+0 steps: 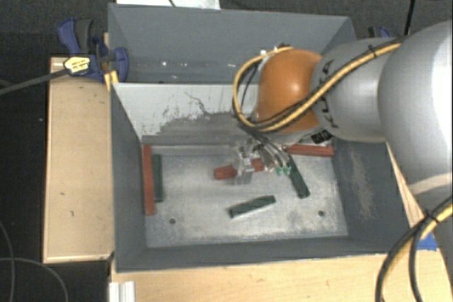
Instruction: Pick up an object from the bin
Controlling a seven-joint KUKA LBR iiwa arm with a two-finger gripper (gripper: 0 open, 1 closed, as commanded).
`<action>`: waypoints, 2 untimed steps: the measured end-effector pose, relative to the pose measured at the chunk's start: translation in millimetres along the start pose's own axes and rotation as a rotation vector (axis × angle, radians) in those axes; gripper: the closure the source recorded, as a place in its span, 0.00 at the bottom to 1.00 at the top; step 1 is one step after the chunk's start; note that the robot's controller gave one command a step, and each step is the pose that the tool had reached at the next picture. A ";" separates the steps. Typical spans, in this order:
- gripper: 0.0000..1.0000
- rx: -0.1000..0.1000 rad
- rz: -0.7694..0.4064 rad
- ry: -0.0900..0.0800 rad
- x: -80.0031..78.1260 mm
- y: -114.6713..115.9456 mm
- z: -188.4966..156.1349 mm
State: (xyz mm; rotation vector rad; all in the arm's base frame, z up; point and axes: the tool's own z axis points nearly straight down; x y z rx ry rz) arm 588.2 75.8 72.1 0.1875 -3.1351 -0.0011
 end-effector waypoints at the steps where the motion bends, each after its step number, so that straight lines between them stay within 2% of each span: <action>1: 1.00 0.000 0.000 0.002 1.4 0.1 -6.3; 2: 1.00 0.000 0.000 0.008 3.0 0.1 -27.3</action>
Offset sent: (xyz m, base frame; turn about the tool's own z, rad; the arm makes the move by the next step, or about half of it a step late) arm 0.0001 0.0000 0.0998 0.0000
